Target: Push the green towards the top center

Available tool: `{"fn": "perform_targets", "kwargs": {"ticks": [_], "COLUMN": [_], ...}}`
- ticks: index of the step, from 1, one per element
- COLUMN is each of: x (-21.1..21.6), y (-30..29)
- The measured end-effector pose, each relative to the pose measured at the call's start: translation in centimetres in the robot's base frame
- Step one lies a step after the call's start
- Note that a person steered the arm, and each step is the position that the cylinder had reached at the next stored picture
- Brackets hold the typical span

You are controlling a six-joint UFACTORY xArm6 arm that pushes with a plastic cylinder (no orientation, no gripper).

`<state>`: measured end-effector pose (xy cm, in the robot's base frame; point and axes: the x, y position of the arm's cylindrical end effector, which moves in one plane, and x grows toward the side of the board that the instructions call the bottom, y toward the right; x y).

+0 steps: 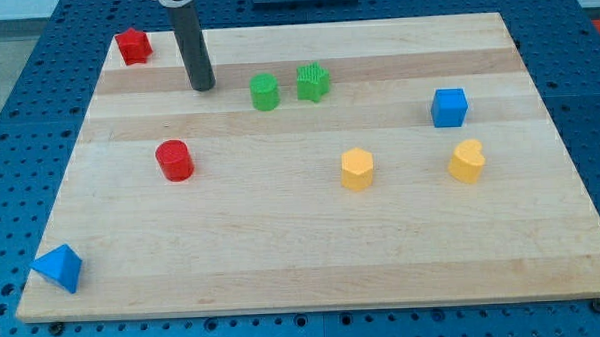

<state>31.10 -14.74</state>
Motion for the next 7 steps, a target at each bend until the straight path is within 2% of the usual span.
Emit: {"fn": "perform_targets", "kwargs": {"ticks": [3,6,7], "x": [-1.5,-1.5,0.8], "y": [0.9,8.7,10.3]}}
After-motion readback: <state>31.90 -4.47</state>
